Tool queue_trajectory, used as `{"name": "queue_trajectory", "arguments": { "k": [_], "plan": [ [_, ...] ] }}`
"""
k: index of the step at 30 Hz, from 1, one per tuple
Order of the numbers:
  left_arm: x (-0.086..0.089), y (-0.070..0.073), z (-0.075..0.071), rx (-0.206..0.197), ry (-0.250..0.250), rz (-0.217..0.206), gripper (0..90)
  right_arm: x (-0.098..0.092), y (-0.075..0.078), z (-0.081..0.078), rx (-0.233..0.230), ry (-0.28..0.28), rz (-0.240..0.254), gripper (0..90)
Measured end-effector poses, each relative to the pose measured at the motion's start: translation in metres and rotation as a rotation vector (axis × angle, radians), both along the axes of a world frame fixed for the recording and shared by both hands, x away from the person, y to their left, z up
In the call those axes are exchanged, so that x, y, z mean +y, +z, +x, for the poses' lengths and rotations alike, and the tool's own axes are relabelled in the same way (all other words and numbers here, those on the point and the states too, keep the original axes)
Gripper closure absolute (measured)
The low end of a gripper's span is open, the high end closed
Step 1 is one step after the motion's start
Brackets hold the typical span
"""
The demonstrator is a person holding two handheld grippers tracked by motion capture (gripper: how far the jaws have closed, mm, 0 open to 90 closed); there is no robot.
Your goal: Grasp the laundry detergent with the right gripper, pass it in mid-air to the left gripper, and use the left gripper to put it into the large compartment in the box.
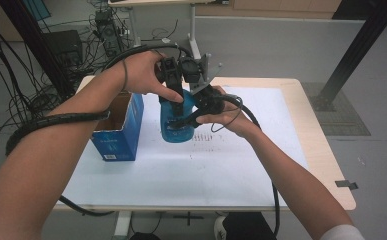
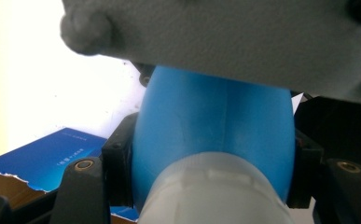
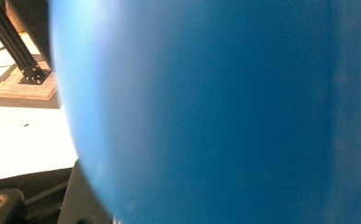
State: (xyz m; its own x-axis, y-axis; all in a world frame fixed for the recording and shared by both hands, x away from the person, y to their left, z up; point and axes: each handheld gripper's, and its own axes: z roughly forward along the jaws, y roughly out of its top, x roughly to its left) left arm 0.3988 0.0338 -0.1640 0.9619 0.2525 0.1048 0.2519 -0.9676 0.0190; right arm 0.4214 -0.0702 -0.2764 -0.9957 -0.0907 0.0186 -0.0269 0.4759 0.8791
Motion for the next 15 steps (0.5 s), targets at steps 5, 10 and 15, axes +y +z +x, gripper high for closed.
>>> {"name": "queue_trajectory", "arguments": {
  "k": [5,10,15],
  "plan": [
    [-0.0001,-0.0002,0.0000,-0.003,0.001,-0.001,37.1,0.0001,-0.0002,0.0000,0.002,0.000,0.000,41.9],
    [-0.0004,0.0015,0.0001,-0.003,0.005,0.001,37.2,-0.0005,0.0002,0.0006,-0.003,-0.003,0.006,41.8],
    [-0.0005,0.0014,0.0000,-0.004,0.007,0.004,37.1,-0.0005,0.0003,0.0008,-0.008,-0.006,0.007,41.6]
  ]
}}
